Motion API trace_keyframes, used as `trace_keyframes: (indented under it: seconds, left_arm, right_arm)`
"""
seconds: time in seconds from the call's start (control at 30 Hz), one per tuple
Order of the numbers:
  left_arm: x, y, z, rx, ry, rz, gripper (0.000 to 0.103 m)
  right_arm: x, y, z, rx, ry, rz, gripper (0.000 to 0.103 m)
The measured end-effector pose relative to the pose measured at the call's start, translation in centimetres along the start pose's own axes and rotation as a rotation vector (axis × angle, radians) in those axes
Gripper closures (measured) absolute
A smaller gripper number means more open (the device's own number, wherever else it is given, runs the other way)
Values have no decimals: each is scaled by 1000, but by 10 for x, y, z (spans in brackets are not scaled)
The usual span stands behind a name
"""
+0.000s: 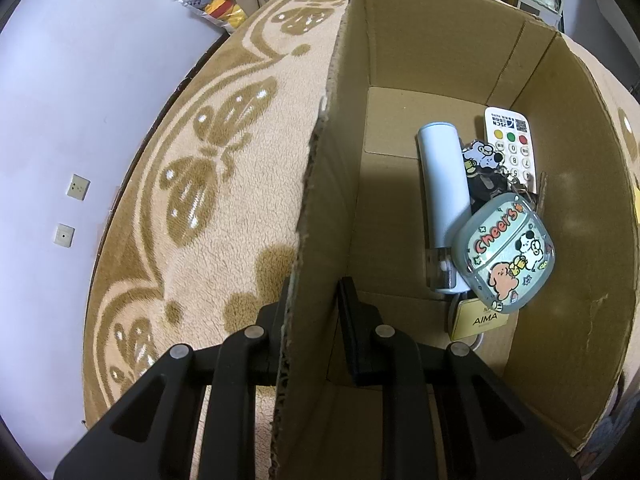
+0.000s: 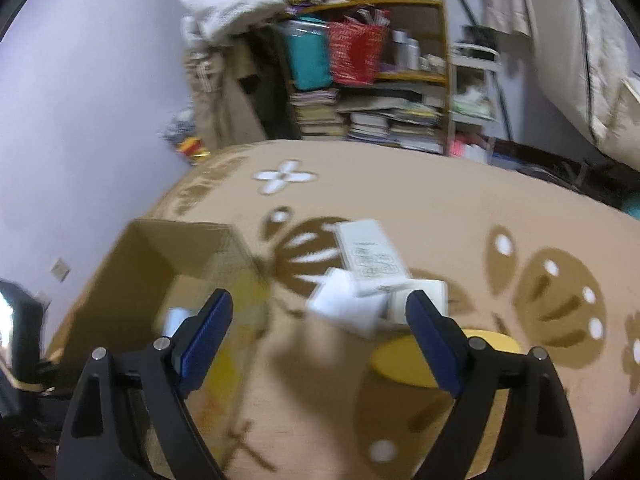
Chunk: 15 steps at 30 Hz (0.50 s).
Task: Organize rigid objects
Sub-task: 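Move the right gripper back toward the yellow oval lid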
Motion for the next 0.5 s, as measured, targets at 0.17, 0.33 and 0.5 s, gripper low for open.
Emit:
trace_keyframes:
  seconds: [0.17,0.33,0.5]
  left_arm:
    - [0,0,0,0,-1,-1,83]
    - [0,1,-1,1,-1,-2,83]
    - [0,1,-1,1,-1,-2,83]
  right_arm:
    - [0,-47,-7,-111,38,-81,10]
    - [-19,-92,-24,-185,153,-200,10]
    - [-42,-120,-38,-185,255,-323,10]
Point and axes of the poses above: each gripper's, at about its wrist camera, not at the fingertips, and z roughly against the way its jaws point, y to its left, x to its top, the point moved 6 cm from there along -z, roughly the way its jaws point, and after that the axes turned 4 degrees about x, right-handed, at the moved point
